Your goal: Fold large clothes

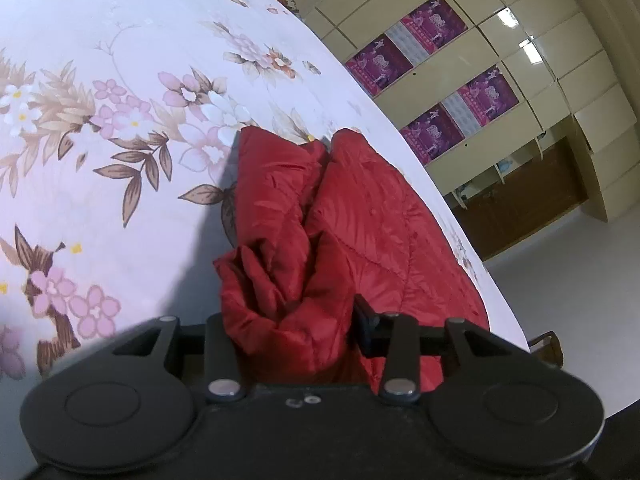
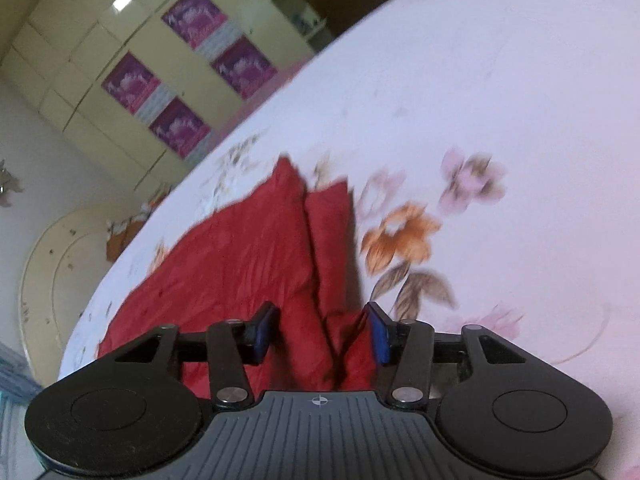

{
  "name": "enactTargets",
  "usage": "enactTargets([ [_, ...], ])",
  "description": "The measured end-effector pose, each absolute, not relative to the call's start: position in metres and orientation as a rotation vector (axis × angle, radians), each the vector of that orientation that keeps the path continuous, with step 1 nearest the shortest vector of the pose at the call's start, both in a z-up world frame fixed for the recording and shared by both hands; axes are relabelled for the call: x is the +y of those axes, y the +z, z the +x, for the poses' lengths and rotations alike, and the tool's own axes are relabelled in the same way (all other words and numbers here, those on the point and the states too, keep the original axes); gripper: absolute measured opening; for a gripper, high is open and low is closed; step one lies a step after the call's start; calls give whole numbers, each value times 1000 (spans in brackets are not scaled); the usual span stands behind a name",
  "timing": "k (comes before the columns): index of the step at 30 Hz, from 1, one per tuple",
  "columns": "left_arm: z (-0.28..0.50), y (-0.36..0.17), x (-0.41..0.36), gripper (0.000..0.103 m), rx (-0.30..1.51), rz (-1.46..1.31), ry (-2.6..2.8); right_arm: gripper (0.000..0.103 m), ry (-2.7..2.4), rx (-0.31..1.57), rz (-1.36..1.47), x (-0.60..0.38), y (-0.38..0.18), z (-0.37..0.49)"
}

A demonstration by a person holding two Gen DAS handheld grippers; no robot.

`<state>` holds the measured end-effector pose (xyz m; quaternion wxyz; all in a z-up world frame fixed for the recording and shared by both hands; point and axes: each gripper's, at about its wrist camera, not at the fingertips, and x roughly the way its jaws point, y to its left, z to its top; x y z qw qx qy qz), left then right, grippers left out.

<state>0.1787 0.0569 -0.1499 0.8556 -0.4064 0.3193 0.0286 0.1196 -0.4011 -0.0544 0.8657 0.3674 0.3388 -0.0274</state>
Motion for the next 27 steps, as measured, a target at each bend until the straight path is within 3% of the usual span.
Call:
enactTargets([
  [1,179,-150,56,40,669,-853,62,30,-55,694,752,-401,-50,117],
  [2,179,-151,57,40,667,-854,62,20,-52,679,723,-399,-46,114],
  [3,179,-152,57,40,666,-855,63,17,-55,673,699,-395,-42,113],
  [11,177,-150,55,25,663,-838,68,17,67,694,547,-343,-27,135],
  [20,173,-150,56,24,670,-841,55,17,-295,496,422,-358,-2,137],
  [27,174,-151,56,24,670,-853,68,17,174,702,452,-275,-29,164],
])
